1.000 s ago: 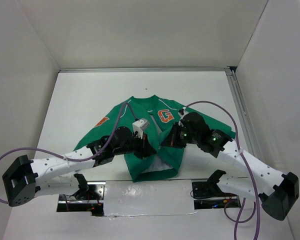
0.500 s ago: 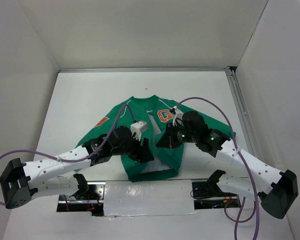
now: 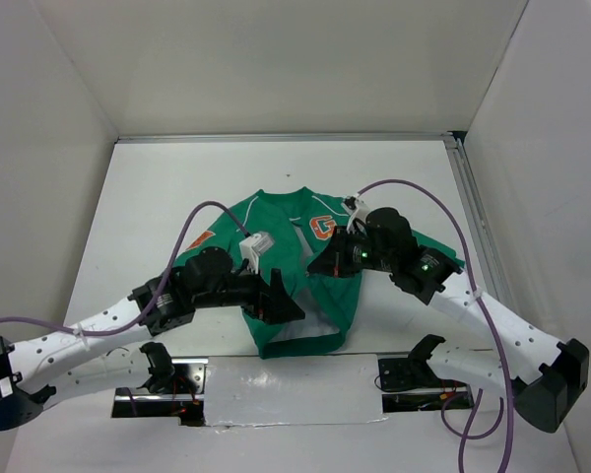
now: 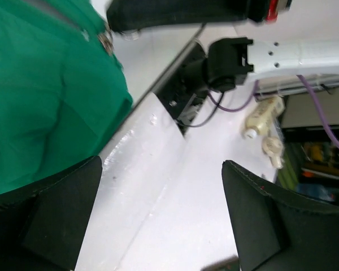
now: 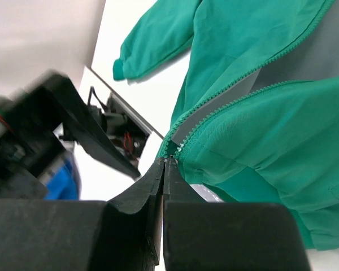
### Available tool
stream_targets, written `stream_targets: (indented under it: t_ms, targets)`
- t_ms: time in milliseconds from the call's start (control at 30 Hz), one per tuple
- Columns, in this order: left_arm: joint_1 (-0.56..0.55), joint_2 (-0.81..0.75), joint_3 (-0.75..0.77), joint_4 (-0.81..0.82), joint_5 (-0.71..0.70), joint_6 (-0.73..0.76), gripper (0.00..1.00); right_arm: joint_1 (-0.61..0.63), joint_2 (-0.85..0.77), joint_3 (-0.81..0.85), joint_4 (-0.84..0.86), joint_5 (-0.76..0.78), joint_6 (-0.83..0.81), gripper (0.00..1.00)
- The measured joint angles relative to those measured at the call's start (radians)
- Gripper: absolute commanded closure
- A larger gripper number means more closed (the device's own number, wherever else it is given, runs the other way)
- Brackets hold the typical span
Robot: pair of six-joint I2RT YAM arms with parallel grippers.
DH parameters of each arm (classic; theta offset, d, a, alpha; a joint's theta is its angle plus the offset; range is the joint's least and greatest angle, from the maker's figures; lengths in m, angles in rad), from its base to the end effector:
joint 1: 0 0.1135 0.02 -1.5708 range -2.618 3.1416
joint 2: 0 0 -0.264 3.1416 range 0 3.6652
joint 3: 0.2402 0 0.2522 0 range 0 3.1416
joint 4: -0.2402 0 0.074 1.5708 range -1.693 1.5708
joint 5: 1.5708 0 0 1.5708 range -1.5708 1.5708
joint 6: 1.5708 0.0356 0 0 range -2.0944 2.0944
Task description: Zip up the jacket
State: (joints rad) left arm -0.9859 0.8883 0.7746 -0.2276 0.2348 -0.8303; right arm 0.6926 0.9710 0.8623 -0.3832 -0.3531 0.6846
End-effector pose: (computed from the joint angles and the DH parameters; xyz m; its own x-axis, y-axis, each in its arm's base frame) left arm 0.1068 -0.1764 0.3138 -0.8126 -0.0731 -0.5783 0.4923 0.4449 -0.7481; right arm 0.1581 0.1472 0.3138 -0.8088 0.0999 -0.5795 -0.4160 0.5993 0.6839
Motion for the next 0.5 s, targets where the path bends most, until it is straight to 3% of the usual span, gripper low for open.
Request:
stream_targets:
  t_ms: [233,500]
  targets:
    - [-0.003,0.09,-0.075,0.19,0.092,-0.139,0.01,-0.042,-0.021,-0.006,0.0,0.005,0.071,1.0]
    - [-0.027,0.23,-0.06,0.286,-0.024,-0.362,0.01,-0.081,-0.026,-0.076,0.023,-0.018,0.138,1.0]
